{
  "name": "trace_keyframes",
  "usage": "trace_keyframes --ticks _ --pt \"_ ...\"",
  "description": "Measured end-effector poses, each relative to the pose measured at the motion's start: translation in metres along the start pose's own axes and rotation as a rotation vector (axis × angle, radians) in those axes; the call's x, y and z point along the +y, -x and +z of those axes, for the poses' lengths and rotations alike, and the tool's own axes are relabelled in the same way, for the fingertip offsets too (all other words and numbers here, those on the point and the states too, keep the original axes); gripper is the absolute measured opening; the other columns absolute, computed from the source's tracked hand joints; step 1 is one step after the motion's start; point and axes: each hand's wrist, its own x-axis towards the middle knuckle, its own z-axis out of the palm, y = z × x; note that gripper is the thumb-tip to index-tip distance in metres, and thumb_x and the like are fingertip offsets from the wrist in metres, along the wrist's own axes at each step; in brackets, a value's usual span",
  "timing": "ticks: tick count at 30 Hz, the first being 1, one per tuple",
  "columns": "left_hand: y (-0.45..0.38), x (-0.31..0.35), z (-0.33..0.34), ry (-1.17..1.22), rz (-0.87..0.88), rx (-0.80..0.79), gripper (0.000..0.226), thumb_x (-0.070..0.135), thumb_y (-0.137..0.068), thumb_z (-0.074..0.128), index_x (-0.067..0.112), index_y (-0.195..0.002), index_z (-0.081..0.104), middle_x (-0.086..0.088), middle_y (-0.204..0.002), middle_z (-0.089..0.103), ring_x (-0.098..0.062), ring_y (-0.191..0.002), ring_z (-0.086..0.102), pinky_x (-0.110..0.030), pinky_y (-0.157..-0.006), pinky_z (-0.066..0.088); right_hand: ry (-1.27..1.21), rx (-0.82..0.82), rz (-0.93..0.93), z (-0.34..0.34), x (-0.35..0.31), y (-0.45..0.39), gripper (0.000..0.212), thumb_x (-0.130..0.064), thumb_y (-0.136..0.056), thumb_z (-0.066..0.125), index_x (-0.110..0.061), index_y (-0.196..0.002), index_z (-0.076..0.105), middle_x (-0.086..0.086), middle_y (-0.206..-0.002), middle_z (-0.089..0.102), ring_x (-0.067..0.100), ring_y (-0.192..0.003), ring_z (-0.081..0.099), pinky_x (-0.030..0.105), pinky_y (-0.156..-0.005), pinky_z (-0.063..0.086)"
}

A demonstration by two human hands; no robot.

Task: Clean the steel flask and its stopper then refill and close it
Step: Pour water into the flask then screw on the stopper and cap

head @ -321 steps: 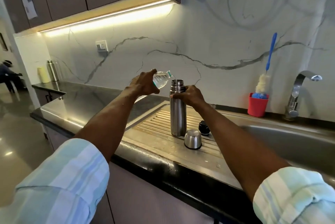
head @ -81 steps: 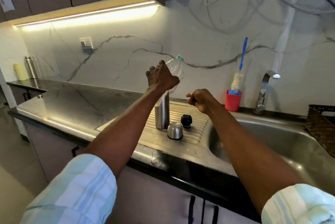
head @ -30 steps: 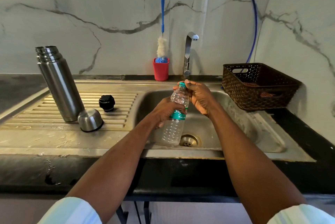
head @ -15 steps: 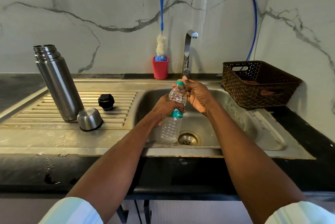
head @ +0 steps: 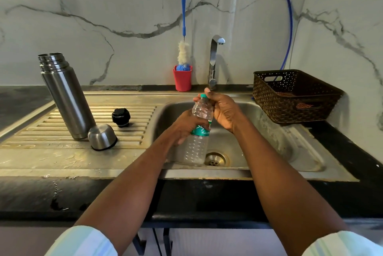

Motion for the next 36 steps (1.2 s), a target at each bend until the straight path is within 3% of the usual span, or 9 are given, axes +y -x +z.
trace_keyframes --ticks 2,4,7,10,14,21,25,31,36 --pt "0.004 0.004 -0.003 0.148 -0.095 -0.147 0.032 -0.008 -0.08 0.065 0.013 -0.104 0.061 -0.008 -0.096 0.067 -0.024 -0.095 0.064 -0.037 -0.085 0.054 -0.127 -0.128 0.04 -0.008 -0.004 0.002 0.017 -0.012 -0.097 0.054 0.001 -0.105 0.062 0.019 -0.104 0.071 0.029 -0.1 0.068 0.041 -0.094 0.053" --pt "0.002 0.002 -0.005 0.136 -0.102 -0.168 0.034 -0.008 -0.079 0.066 0.012 -0.107 0.06 -0.01 -0.099 0.067 -0.025 -0.097 0.064 -0.039 -0.089 0.054 -0.109 -0.164 0.034 -0.011 -0.003 0.003 0.017 -0.01 -0.098 0.052 0.001 -0.106 0.062 0.019 -0.105 0.071 0.03 -0.103 0.067 0.042 -0.095 0.053" --pt "-0.001 -0.002 -0.005 -0.046 -0.025 -0.024 0.039 -0.003 -0.073 0.074 0.016 -0.104 0.061 -0.009 -0.104 0.068 -0.027 -0.104 0.063 -0.04 -0.094 0.052 -0.017 -0.092 0.012 -0.006 0.002 0.0 0.014 -0.011 -0.097 0.055 0.0 -0.101 0.064 0.016 -0.103 0.073 0.03 -0.103 0.067 0.042 -0.097 0.053" --pt "-0.001 -0.005 -0.004 -0.162 0.058 0.069 0.043 -0.002 -0.072 0.077 0.016 -0.107 0.06 -0.003 -0.099 0.066 -0.02 -0.096 0.063 -0.028 -0.079 0.051 0.066 -0.033 -0.029 -0.002 0.007 -0.004 0.015 -0.012 -0.096 0.057 -0.002 -0.099 0.068 0.016 -0.104 0.073 0.03 -0.105 0.067 0.043 -0.099 0.051" --pt "-0.001 -0.005 -0.002 -0.186 0.121 0.128 0.045 -0.004 -0.073 0.075 0.01 -0.112 0.059 -0.002 -0.094 0.065 -0.011 -0.082 0.061 -0.021 -0.069 0.049 0.158 0.033 -0.087 0.003 0.009 -0.002 0.015 -0.013 -0.095 0.059 -0.004 -0.097 0.07 0.01 -0.098 0.074 0.024 -0.098 0.069 0.036 -0.093 0.054" --pt "-0.004 -0.01 -0.002 -0.203 0.132 0.139 0.046 -0.004 -0.073 0.074 0.008 -0.115 0.059 -0.002 -0.095 0.064 -0.011 -0.084 0.06 -0.019 -0.068 0.047 0.359 0.154 -0.135 0.008 0.016 -0.006 0.019 -0.026 -0.095 0.061 -0.012 -0.1 0.073 0.001 -0.093 0.076 0.017 -0.09 0.071 0.03 -0.083 0.057" --pt "-0.01 -0.013 -0.002 -0.21 0.089 0.153 0.069 0.004 -0.071 0.08 0.009 -0.13 0.045 -0.004 -0.113 0.06 -0.011 -0.096 0.059 -0.02 -0.071 0.046 0.38 0.229 -0.155 0.009 0.015 -0.005 0.02 -0.031 -0.094 0.063 -0.016 -0.103 0.071 -0.003 -0.092 0.074 0.007 -0.082 0.069 0.014 -0.062 0.051" --pt "-0.015 -0.018 -0.008 -0.318 0.135 0.233 0.071 0.02 -0.07 0.087 0.013 -0.131 0.051 -0.001 -0.119 0.063 -0.018 -0.107 0.06 -0.034 -0.094 0.048 0.399 0.317 -0.247 0.006 0.015 -0.007 0.028 -0.033 -0.088 0.07 -0.015 -0.109 0.071 -0.004 -0.092 0.073 0.01 -0.087 0.069 0.025 -0.078 0.056" --pt "-0.014 -0.018 -0.013 -0.214 0.126 0.21 0.06 0.017 -0.067 0.089 0.014 -0.12 0.06 -0.003 -0.113 0.069 -0.019 -0.105 0.067 -0.04 -0.098 0.053 0.379 0.288 -0.218 0.004 0.015 -0.007 0.021 -0.032 -0.09 0.069 -0.018 -0.105 0.07 -0.003 -0.097 0.073 0.01 -0.089 0.068 0.023 -0.076 0.055"
